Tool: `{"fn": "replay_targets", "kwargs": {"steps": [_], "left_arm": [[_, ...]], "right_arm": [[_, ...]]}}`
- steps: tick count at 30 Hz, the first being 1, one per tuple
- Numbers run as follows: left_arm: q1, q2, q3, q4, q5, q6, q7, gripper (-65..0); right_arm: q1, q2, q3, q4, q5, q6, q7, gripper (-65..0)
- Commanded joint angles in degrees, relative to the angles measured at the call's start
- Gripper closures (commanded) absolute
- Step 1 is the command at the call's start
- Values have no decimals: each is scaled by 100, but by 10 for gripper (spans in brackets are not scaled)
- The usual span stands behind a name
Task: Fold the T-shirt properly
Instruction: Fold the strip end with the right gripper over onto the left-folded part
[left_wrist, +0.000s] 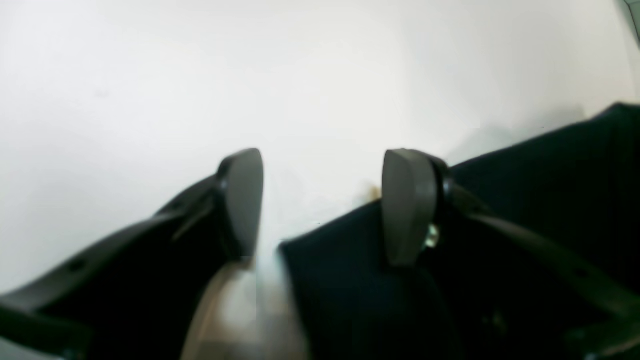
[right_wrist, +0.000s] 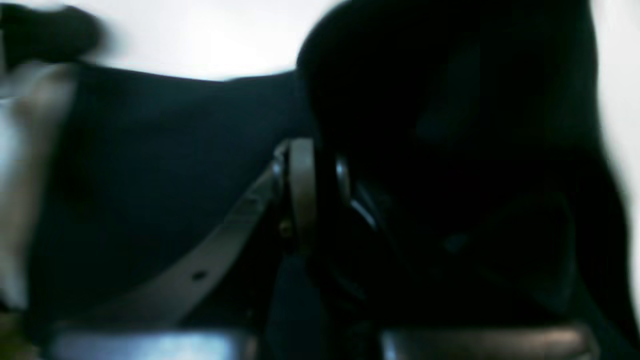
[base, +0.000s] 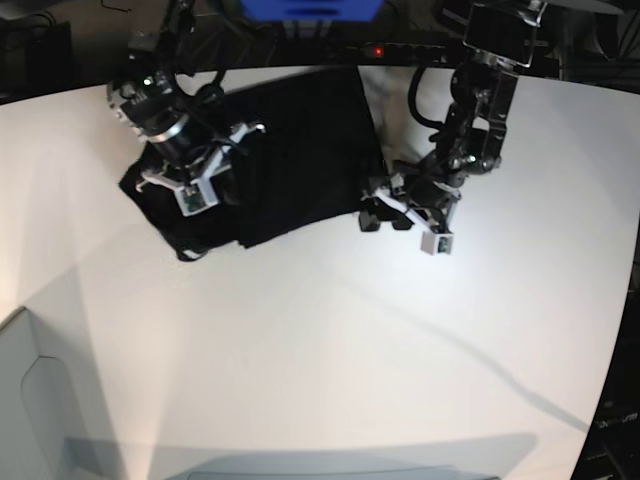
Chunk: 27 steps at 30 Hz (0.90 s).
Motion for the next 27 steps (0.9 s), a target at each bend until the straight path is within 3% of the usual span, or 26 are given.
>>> {"fn": "replay_targets", "kwargs": {"steps": [1,4,9,16,24,27], "left_arm": [[-22,-45,1,45,12,56,73,-369],[-22,-54,-17,45,12,74,73,-369],[-22,-36,-8,45,12,654,73,-370],[74,-80,-272,617,-67,689,73,-368],[2044,-72,-1819,2454,-67,698,81,-365],[2905,-19,-2012,2806,-76,671,73,-331]], "right_arm": [[-39,-27,-238,120,143,58,152,0],[-100,-27,-871,94,134,58,152,0],[-56,-27,-1601,-126,108,58,143,0],[172,192,-1636,-460,108,58,152,0],[322,438,-1636,-469,125,58,152,0],[374,473,-1636,-478,134,58,143,0]]}}
